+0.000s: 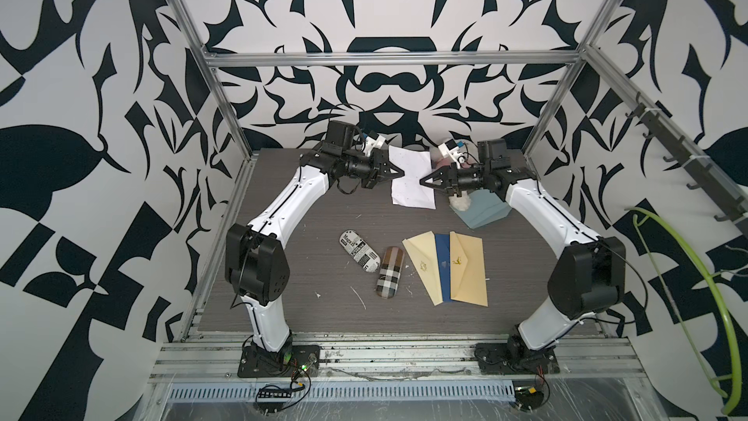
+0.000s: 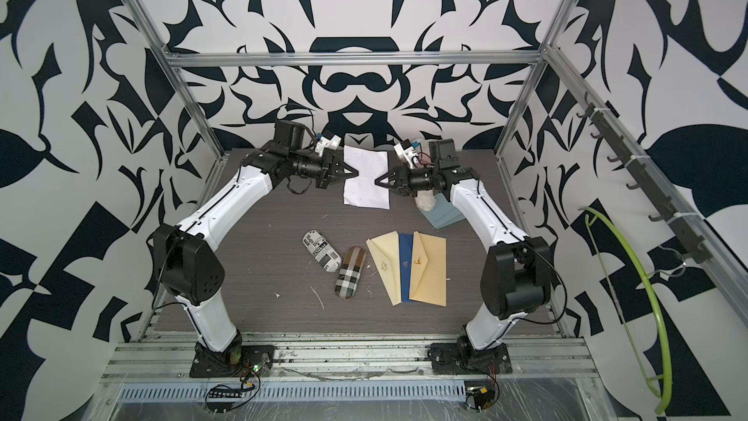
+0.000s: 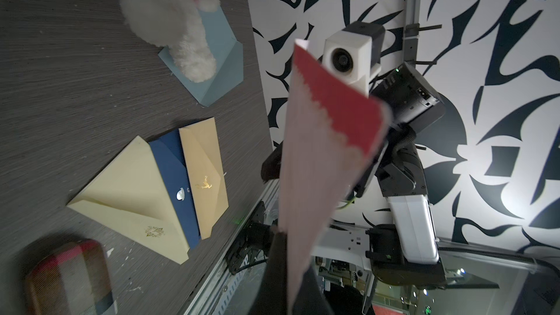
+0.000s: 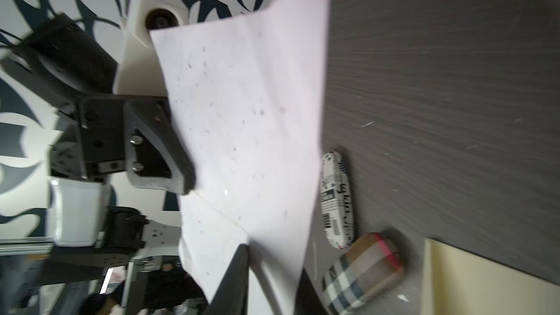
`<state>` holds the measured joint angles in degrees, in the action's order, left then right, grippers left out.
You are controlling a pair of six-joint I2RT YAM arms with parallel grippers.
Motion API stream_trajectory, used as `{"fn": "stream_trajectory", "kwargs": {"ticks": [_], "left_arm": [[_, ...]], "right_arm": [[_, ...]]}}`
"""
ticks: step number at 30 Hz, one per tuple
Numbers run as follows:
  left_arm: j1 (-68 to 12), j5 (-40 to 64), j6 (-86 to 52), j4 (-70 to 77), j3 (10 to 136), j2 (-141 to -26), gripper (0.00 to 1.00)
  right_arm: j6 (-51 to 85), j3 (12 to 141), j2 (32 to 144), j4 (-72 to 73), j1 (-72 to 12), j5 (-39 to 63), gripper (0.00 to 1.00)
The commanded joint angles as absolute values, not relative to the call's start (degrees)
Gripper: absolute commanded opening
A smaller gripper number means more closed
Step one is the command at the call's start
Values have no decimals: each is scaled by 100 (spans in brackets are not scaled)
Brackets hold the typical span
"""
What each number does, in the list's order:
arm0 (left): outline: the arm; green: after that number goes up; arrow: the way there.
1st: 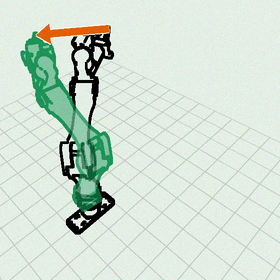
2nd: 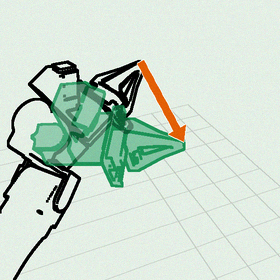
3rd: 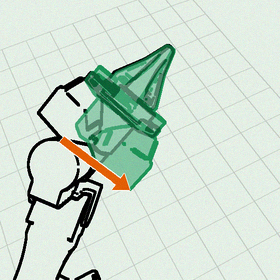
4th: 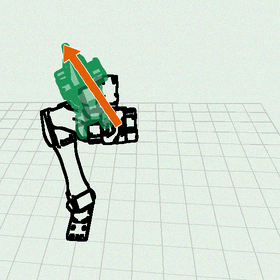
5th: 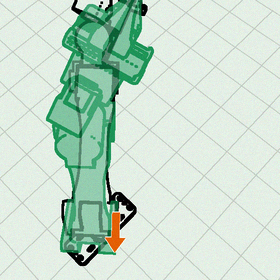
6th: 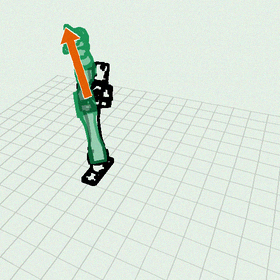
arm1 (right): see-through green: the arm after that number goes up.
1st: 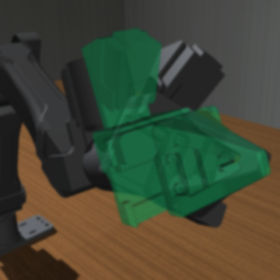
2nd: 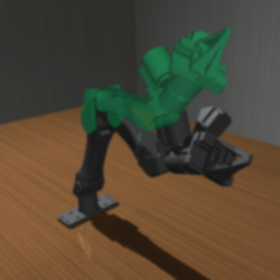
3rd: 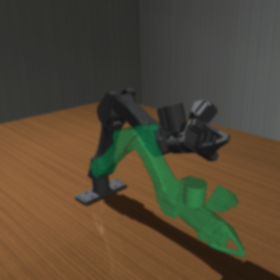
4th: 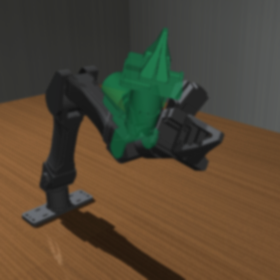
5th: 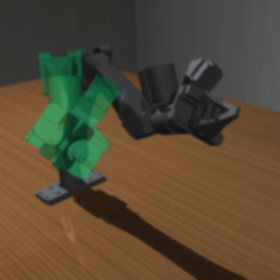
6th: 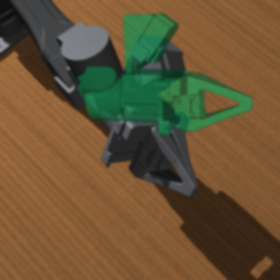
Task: Take the letter paper out of the envelope
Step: Unfold the letter paper, then place the letter paper at the center of the board.
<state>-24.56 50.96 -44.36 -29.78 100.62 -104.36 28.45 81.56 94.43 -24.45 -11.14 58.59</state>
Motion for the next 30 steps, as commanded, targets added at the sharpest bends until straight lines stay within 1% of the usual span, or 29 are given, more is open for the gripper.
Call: {"fn": "stream_trajectory", "kwargs": {"ticks": [1, 2, 3, 5, 7, 10, 13, 15, 17, 20, 22, 27, 30], "left_arm": [[-2443, 3665, -3546, -4628, 10444, -10560, 0], [-2443, 3153, -3409, -5116, 10552, -10565, 0], [-2433, 2567, -3301, -5534, 10622, -10556, 0], [-2370, 1460, -3250, -6165, 10571, -10485, 0], [-2145, 548, -3482, -6513, 10186, -10255, 0], [-1582, -139, -4364, -6626, 9188, -9675, 0], [-843, -241, -5466, -6785, 8257, -9164, 0], [-560, -320, -6137, -7003, 7968, -8961, 0], [-450, -339, -6719, -7194, 7871, -8872, 0], [-442, -363, -7589, -7909, 8124, -9013, 0], [-427, -298, -7886, -8200, 8245, -9184, 0], [-133, 101, -8055, -8251, 8285, -9704, 0], [-54, -78, -8001, -8362, 8590, -10115, 0]], "right_arm": [[2346, 8374, 9170, -3552, -1140, 3963, 35], [2272, 8390, 9081, -3756, -1166, 3431, 42], [2212, 8404, 8967, -3922, -1205, 2893, 44], [2126, 8400, 8762, -4009, -1293, 2207, 45], [2020, 8533, 8644, -4221, -1451, 1598, 45], [1891, 8862, 8652, -4572, -1791, 916, 45], [1880, 9007, 8713, -4614, -2164, 633, 44], [1931, 9021, 8783, -4576, -2354, 580, 43], [1997, 9009, 8869, -4501, -2505, 621, 43], [2022, 9061, 8990, -4507, -2720, 629, 42], [2030, 9066, 8992, -4484, -2791, 633, 42], [2060, 8983, 8935, -4454, -2863, 641, 41], [2109, 8898, 8862, -4447, -2889, 635, 41]]}}
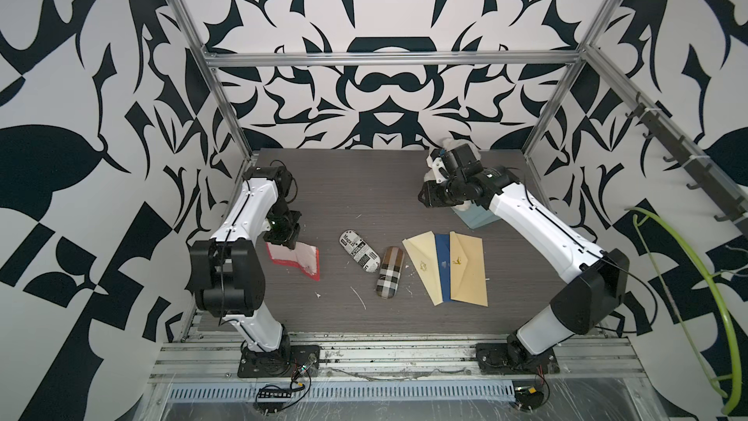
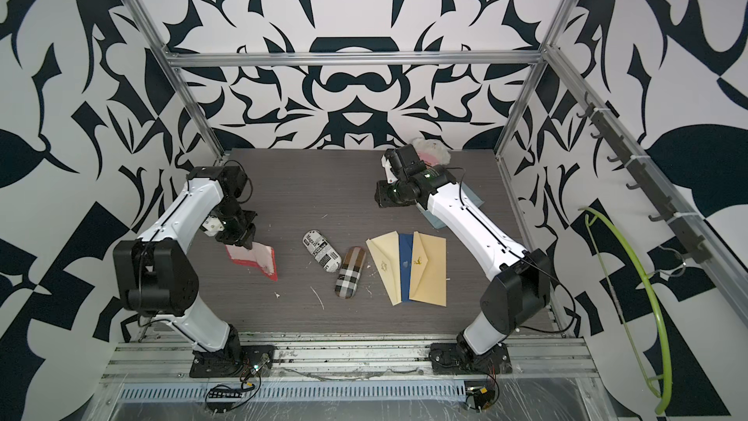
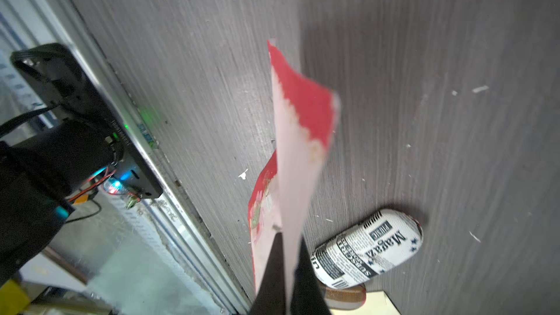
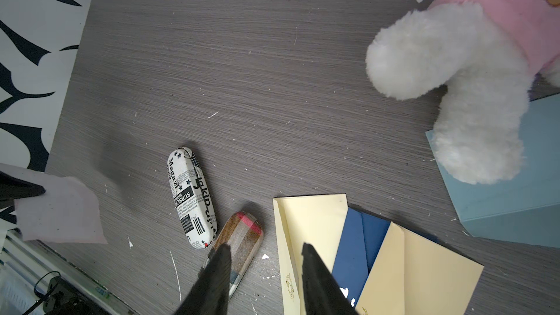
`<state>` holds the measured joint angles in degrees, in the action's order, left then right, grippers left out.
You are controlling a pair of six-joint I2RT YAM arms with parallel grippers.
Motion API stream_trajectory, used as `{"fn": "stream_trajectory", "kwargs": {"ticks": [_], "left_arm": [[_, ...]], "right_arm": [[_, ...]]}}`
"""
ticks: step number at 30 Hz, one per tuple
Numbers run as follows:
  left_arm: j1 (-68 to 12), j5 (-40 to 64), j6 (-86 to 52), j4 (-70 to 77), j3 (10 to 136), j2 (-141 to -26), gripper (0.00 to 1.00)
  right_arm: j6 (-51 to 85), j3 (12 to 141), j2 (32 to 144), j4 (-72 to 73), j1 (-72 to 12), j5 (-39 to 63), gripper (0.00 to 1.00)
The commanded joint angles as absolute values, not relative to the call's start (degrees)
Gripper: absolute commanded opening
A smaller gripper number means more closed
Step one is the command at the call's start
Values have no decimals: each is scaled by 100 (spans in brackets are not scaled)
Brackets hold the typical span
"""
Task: Take the letter paper out of the envelope
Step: Place the letter paper at the center of the board.
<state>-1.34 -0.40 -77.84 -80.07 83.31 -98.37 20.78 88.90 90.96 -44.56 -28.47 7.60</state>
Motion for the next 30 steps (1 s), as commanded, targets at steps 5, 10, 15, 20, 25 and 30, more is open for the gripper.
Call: {"fn": "stream_trajectory", "kwargs": {"ticks": [5, 10, 15, 20, 25, 30], "left_arm": [[48, -109, -7903, -8094, 8547, -10674, 0], [56, -370, -7815, -7220, 8276, -10827, 0], [57, -237, -7964, -5897, 7238, -10399, 0], [62, -220, -8007, -4878, 6376, -9816, 0], [73, -348, -8145, -4240, 5618, -9153, 0], [88, -534, -8289, -4157, 5072, -8683, 0]], "right_arm": [[2173, 8780, 8768, -4469, -2915, 578, 41], [2183, 8712, 8690, -4515, -2941, 539, 40], [2186, 8605, 8631, -4525, -2947, 527, 40], [2191, 8563, 8631, -4541, -2958, 547, 40], [2194, 8591, 8693, -4535, -2955, 594, 39], [2189, 8582, 8723, -4518, -2955, 618, 39]]}}
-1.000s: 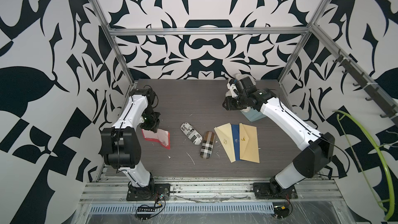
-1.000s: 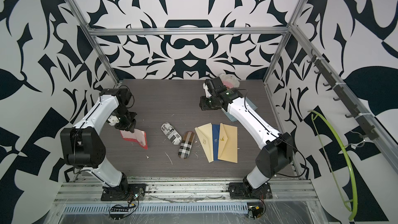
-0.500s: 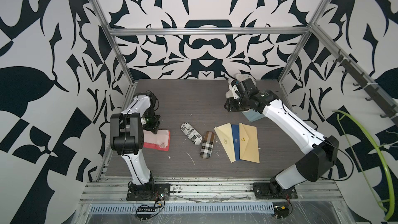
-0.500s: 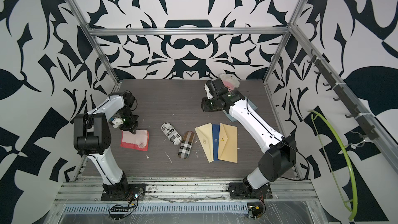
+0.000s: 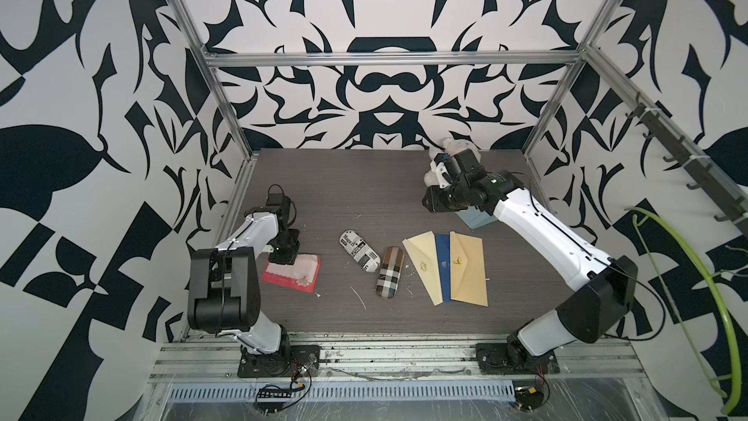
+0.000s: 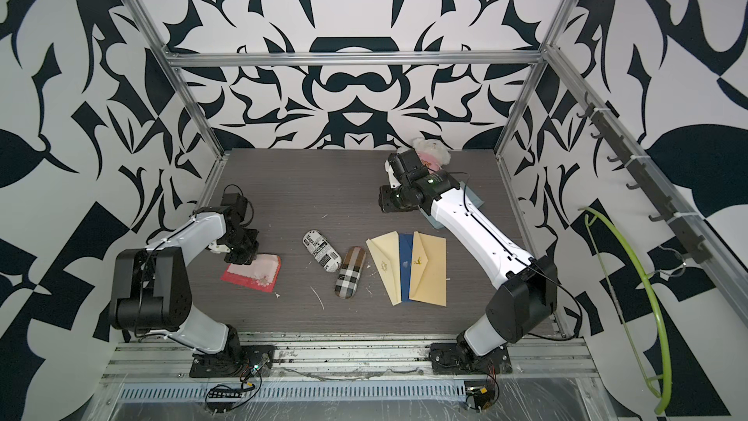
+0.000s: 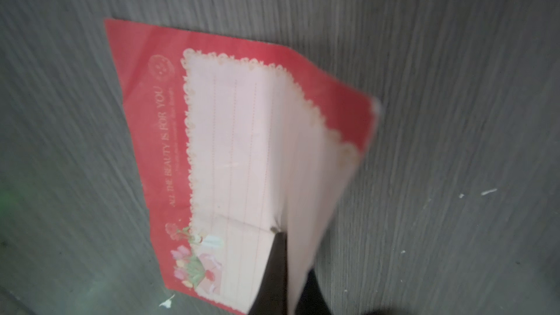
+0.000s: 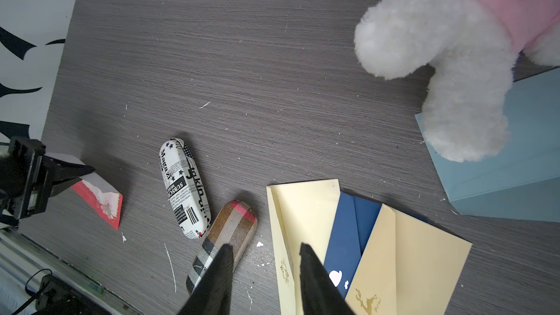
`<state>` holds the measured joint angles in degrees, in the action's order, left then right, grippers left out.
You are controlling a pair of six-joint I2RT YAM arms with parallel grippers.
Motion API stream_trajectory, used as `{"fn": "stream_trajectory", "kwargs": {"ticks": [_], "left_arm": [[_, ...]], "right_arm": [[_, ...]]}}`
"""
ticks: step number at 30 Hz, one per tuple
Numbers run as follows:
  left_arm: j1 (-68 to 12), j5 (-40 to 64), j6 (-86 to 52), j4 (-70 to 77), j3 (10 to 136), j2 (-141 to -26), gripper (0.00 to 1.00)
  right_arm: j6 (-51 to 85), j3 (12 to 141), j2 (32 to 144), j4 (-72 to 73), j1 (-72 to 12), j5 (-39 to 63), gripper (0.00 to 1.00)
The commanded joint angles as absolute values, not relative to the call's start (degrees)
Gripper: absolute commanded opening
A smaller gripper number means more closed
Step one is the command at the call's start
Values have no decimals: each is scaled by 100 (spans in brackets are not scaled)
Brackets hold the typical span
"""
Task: Take the letter paper out of the envelope
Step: Place the letter paper at the center of the board.
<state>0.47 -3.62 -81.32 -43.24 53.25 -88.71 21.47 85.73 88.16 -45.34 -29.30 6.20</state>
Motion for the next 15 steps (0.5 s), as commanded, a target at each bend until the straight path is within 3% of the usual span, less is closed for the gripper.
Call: {"fn": "stream_trajectory", "kwargs": {"ticks": [1, 8, 15], "left_arm": [[107, -508, -8335, -4099, 4915, -8588, 0], [205, -544, -8791, -3036, 3657, -7657, 0], [321, -580, -8914, -2904, 3138, -7103, 0]], "right_arm": [[2186, 8587, 8719, -4518, -2953, 631, 39], [2120, 8449, 8658, -4421, -3012, 734, 39], [2096, 8308, 8562, -4394, -3029, 810, 38]]}}
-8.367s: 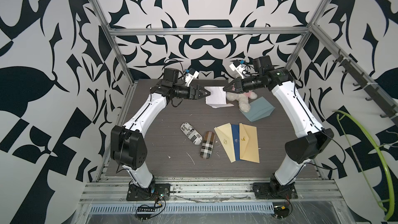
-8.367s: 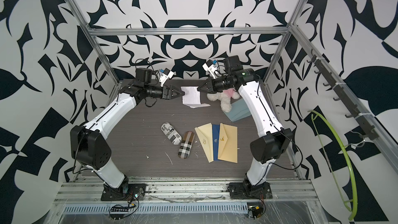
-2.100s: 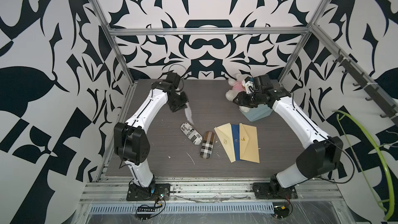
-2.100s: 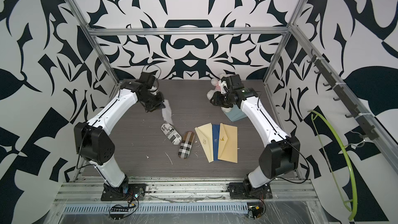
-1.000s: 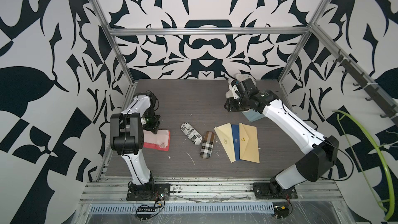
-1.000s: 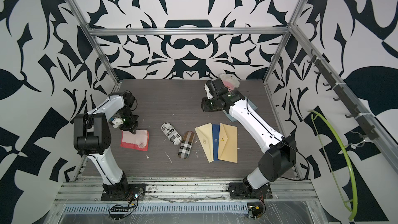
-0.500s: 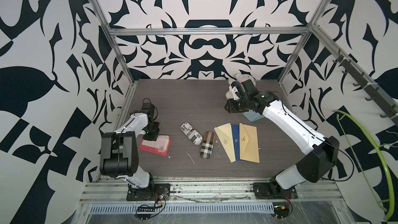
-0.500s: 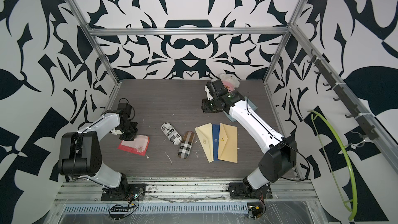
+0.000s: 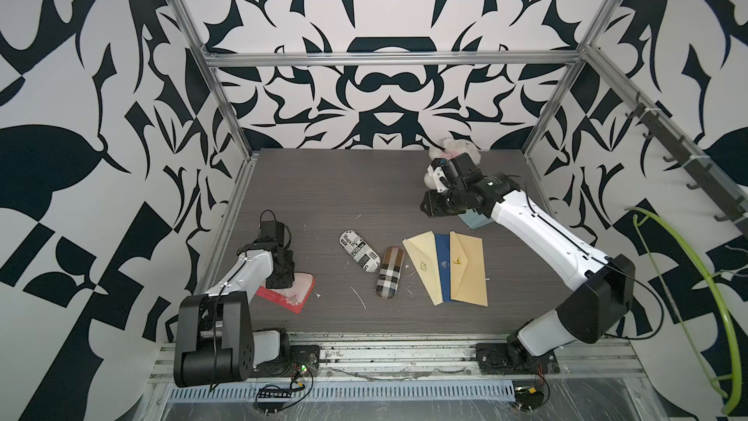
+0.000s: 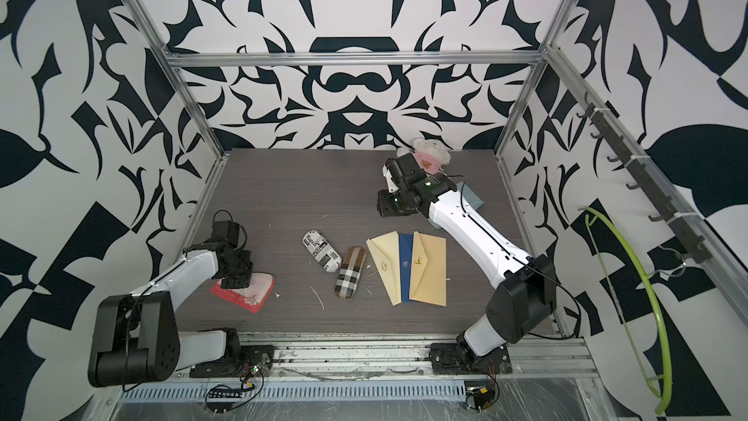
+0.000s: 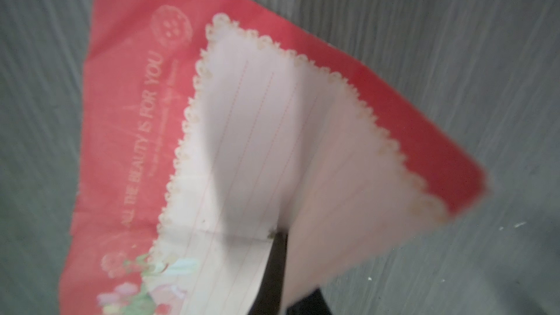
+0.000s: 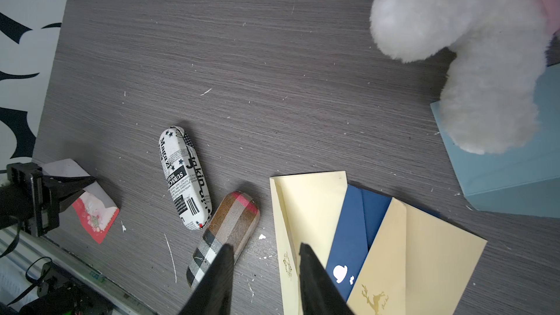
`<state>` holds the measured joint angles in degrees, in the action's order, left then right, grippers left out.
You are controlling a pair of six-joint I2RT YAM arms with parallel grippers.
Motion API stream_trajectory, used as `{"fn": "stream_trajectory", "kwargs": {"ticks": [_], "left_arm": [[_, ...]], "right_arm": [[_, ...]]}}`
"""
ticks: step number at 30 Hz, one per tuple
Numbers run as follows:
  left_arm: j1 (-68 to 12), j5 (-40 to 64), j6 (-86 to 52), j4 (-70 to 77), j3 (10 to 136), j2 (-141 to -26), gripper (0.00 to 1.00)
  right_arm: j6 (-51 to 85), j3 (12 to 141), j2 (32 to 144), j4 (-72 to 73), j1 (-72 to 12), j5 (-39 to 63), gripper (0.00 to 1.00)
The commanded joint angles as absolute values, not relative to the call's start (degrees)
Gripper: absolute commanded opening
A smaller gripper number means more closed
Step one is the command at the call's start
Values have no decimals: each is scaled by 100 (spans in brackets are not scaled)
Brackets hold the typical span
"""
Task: Take the letter paper out of the envelope
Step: Place the letter paper at the center of the board.
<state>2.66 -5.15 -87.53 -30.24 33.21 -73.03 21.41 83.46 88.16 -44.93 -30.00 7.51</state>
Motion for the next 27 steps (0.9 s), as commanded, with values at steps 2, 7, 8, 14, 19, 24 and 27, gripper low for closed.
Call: {"fn": "stream_trajectory", "kwargs": {"ticks": [2, 7, 8, 14, 19, 24, 27], "left_arm": [[343, -530, -9053, -2878, 2987, -7021, 0], [399, -494, -9159, -2971, 3059, -6977, 0], [427, -476, -9158, -2982, 3116, -6998, 6], [567, -453, -9220, -2947, 3249, -7057, 57], [683, -376, -9127, -2798, 3212, -7127, 69], [743, -396, -8993, -2780, 3308, -7155, 71], [742, -320, -8941, -2844, 3382, -7099, 72]], "right_arm": [[2096, 8290, 8548, -4385, -3024, 822, 38], [2105, 8223, 8523, -4346, -3037, 908, 38], [2109, 8205, 8508, -4334, -3047, 927, 38], [2124, 8191, 8467, -4332, -3079, 956, 38], [2136, 8121, 8386, -4336, -3094, 967, 38], [2166, 8045, 8326, -4349, -3105, 971, 38], [2235, 7983, 8278, -4329, -3110, 919, 38]]}}
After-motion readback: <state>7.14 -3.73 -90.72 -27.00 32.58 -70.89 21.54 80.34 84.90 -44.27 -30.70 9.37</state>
